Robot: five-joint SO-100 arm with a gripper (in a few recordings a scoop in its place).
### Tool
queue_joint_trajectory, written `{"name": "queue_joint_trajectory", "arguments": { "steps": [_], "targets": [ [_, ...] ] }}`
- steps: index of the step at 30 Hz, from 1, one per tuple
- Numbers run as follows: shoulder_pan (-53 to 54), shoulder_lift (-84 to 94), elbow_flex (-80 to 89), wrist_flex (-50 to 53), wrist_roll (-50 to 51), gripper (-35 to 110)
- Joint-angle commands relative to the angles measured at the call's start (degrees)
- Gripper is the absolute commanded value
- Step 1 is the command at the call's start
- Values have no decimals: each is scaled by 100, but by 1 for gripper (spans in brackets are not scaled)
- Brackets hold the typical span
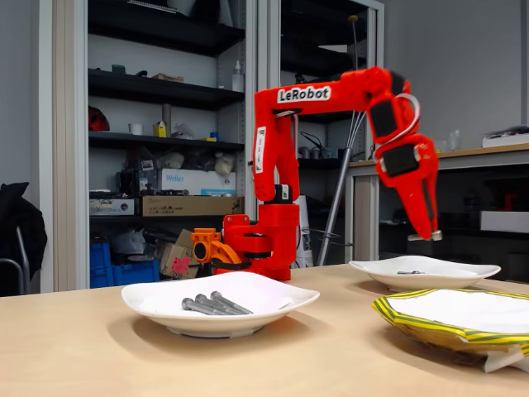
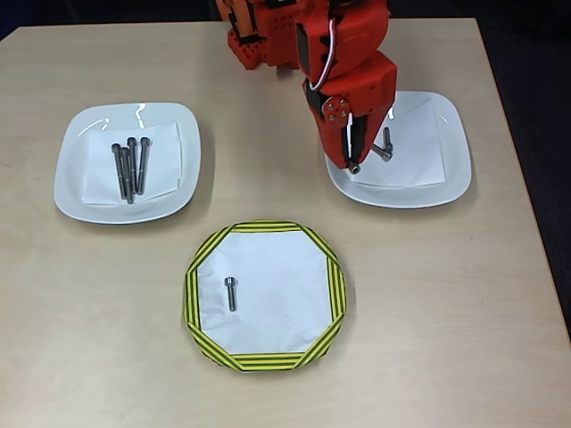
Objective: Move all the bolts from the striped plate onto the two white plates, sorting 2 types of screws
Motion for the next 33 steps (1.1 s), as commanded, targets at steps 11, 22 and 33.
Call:
{"name": "queue_joint_trajectory", "arguments": {
  "steps": [11, 22, 33],
  "targets": [
    [-1178, 1239, 1688, -1151, 1116, 18],
    [826, -659, -404, -2268, -1081, 17],
    [2312, -2971, -2294, -2452, -1802, 16]
  ]
}}
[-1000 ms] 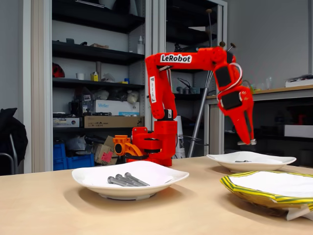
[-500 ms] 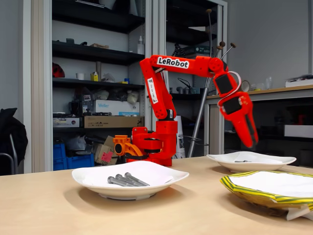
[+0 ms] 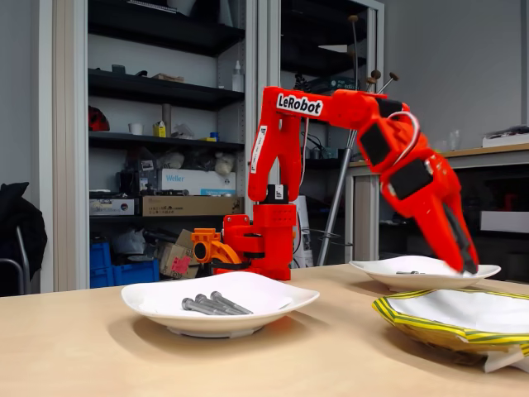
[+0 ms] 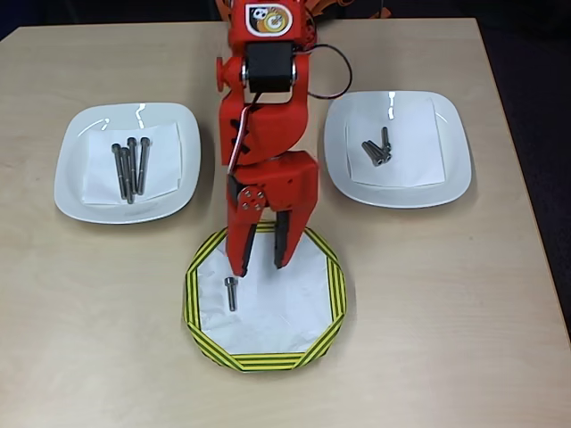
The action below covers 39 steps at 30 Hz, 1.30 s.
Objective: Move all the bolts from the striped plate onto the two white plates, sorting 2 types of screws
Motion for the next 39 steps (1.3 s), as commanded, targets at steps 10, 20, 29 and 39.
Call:
{"name": "queue_joint_trajectory", "arguments": {
  "steps": [10, 20, 29, 39],
  "targets": [
    [413, -1213, -1872, 756, 141, 14],
    [571, -1433, -1775, 993, 536, 13],
    [729, -1679, -2021, 1222, 563, 9],
    [457, -1863, -2751, 2241, 896, 3]
  ]
}}
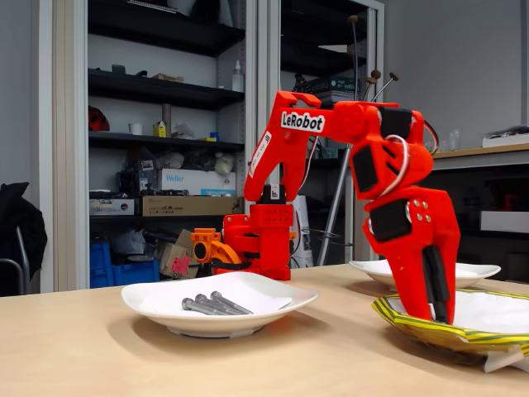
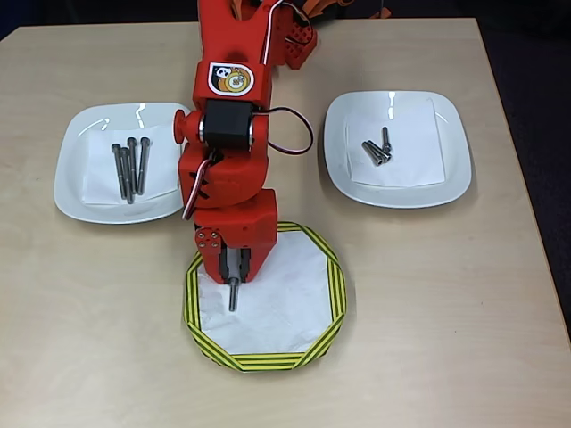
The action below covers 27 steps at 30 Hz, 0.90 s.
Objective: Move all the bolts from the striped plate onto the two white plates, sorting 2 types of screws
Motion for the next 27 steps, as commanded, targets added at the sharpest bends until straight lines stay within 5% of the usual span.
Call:
{"name": "queue_joint_trajectory", "arguments": {
  "steps": [1, 27],
  "targets": [
    [-70, 70, -299, 334, 202, 2],
    [-281, -369, -765, -589, 589, 12]
  ]
}}
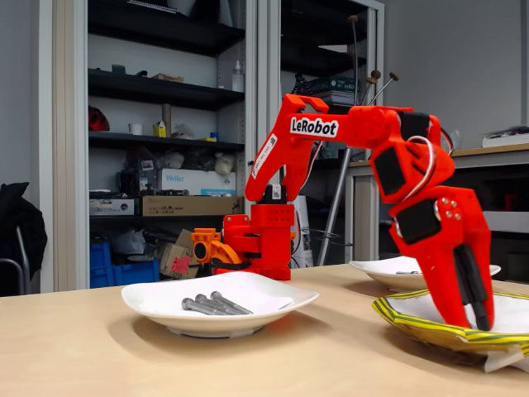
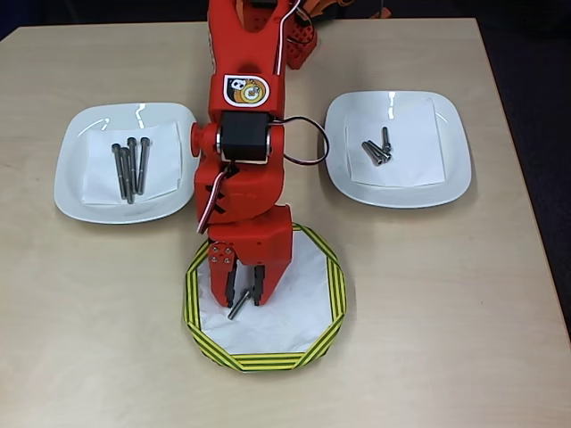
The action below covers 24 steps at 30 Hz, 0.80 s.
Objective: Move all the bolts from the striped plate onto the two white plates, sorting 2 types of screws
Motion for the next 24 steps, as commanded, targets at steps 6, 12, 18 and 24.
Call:
{"name": "queue_joint_trajectory", "arguments": {
  "steps": [6, 12, 18, 24],
  "targets": [
    [44, -97, -308, 44, 105, 8],
    [35, -105, -308, 105, 185, 7],
    [-9, -141, -299, 202, 237, 1],
    [-62, -97, -439, 589, 79, 0]
  ]
}}
